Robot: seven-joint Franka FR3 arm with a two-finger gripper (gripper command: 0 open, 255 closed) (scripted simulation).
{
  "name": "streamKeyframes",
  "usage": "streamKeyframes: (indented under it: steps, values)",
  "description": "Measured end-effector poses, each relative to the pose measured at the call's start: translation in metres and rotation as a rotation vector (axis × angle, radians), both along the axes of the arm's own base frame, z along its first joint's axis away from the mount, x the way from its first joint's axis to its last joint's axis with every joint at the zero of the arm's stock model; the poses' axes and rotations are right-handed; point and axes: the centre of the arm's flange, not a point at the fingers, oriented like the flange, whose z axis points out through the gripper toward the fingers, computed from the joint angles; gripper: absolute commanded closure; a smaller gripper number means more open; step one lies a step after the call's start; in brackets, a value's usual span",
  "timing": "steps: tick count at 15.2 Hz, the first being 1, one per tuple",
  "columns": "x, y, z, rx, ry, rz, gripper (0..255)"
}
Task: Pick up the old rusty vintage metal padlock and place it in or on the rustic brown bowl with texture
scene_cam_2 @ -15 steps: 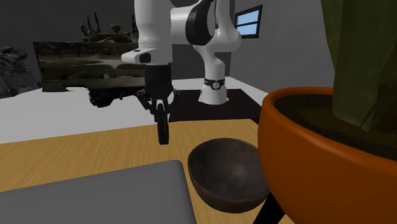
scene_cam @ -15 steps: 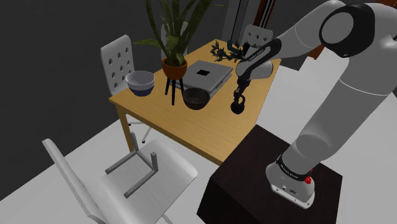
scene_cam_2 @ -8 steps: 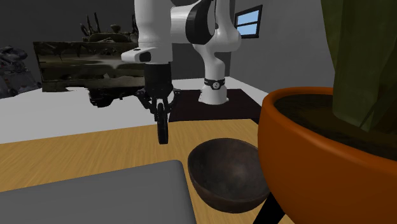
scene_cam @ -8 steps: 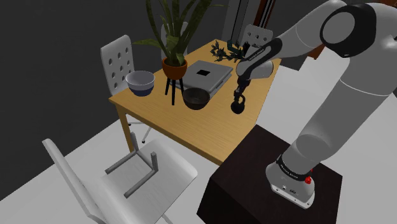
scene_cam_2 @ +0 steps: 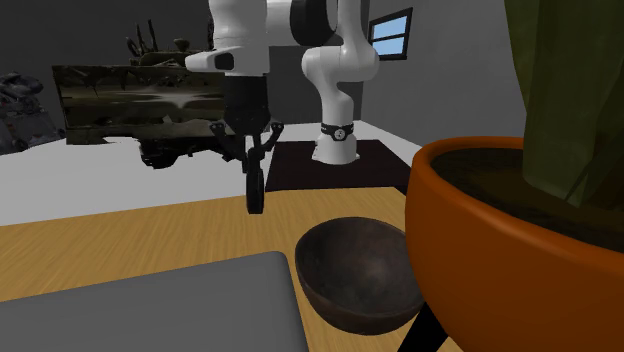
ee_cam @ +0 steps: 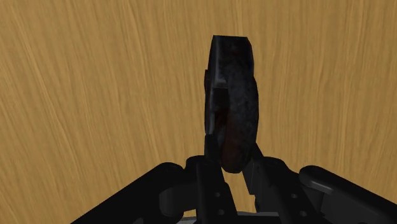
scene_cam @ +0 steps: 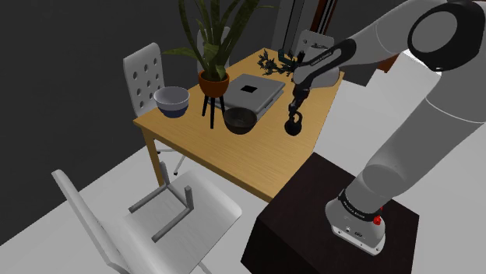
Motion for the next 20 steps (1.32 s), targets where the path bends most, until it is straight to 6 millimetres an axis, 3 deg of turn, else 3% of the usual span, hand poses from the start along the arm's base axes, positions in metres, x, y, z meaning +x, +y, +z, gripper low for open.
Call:
streamKeyframes:
  steps: [20]
  values:
    - [0.000,0.000,0.105,0.000,0.000,0.000,255]
